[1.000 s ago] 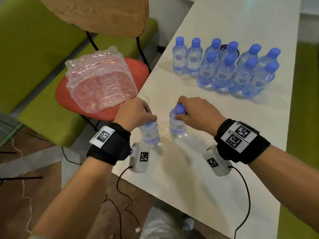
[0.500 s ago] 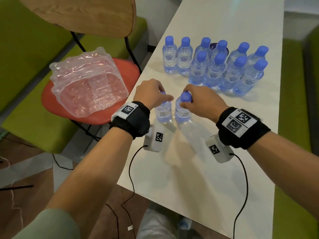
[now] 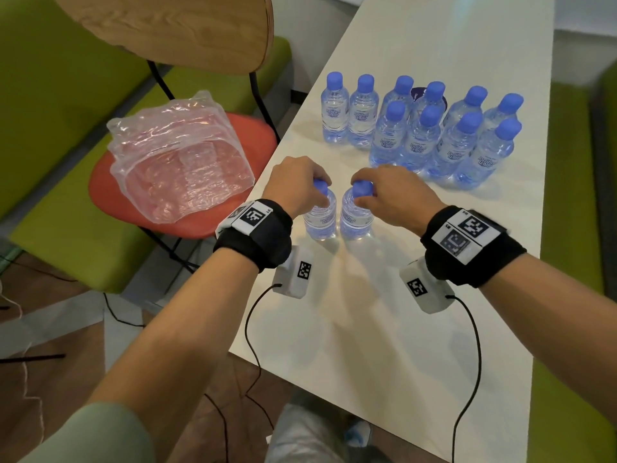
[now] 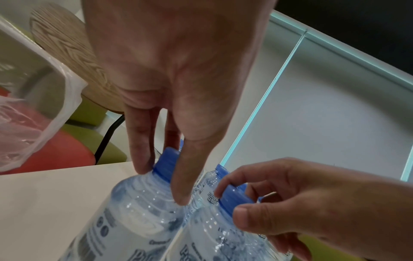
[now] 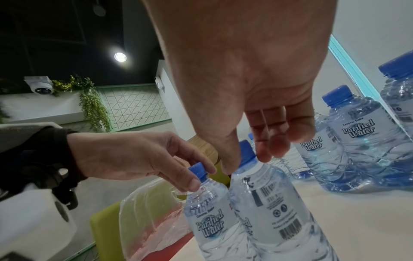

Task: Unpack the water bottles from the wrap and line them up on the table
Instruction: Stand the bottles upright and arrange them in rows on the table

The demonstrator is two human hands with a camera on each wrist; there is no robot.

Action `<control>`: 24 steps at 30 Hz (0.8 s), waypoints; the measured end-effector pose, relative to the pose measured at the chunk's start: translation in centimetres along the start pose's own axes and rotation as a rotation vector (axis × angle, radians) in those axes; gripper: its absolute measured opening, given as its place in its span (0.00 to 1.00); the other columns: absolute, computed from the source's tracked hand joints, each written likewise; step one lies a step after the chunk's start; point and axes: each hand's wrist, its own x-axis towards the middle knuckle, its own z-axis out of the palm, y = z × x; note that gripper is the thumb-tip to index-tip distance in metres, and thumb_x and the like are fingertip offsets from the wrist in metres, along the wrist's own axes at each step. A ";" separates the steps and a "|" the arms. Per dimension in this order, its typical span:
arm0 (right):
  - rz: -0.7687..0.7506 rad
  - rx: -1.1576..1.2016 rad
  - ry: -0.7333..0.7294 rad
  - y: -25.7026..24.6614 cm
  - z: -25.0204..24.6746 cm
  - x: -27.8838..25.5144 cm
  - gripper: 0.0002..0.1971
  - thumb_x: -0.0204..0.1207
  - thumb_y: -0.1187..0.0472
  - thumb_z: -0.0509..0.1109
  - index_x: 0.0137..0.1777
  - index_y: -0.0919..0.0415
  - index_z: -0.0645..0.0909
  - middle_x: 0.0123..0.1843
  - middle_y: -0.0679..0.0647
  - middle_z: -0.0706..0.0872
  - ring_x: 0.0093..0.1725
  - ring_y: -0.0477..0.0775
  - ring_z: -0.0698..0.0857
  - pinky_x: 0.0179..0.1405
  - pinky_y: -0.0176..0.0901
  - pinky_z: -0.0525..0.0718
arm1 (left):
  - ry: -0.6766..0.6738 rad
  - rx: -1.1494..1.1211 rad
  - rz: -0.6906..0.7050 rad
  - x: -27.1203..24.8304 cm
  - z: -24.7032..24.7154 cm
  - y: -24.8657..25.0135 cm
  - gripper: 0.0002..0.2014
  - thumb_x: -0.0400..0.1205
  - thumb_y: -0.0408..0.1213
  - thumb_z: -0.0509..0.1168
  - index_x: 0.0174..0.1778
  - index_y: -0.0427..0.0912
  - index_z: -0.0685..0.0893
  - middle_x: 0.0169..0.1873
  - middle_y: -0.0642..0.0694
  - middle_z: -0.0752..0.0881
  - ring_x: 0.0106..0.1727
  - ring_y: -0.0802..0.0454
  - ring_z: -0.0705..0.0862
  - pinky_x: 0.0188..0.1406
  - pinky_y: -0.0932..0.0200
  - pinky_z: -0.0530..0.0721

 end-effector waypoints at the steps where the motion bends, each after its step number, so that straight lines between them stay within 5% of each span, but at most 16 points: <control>1: -0.001 -0.002 -0.003 0.0 0.0 0.0 0.18 0.79 0.53 0.69 0.69 0.49 0.79 0.56 0.60 0.82 0.59 0.64 0.81 0.55 0.50 0.77 | -0.002 -0.005 0.004 -0.1 0.0 -0.1 0.18 0.71 0.39 0.76 0.57 0.51 0.91 0.54 0.48 0.90 0.59 0.45 0.82 0.49 0.63 0.68; 7: -0.033 -0.028 -0.029 -0.1 0.0 0.1 0.20 0.79 0.55 0.70 0.71 0.47 0.78 0.51 0.54 0.73 0.59 0.64 0.81 0.52 0.47 0.75 | -0.010 -0.011 0.033 -0.1 -0.1 -0.4 0.19 0.72 0.39 0.76 0.60 0.52 0.90 0.55 0.47 0.88 0.61 0.44 0.81 0.50 0.62 0.67; 24: -0.070 -0.027 -0.042 -0.2 -0.4 -0.2 0.21 0.80 0.58 0.69 0.72 0.45 0.79 0.58 0.57 0.80 0.59 0.62 0.82 0.54 0.48 0.77 | -0.055 -0.015 0.088 0.0 0.0 -0.6 0.20 0.71 0.33 0.77 0.58 0.53 0.90 0.52 0.47 0.90 0.53 0.46 0.84 0.48 0.63 0.71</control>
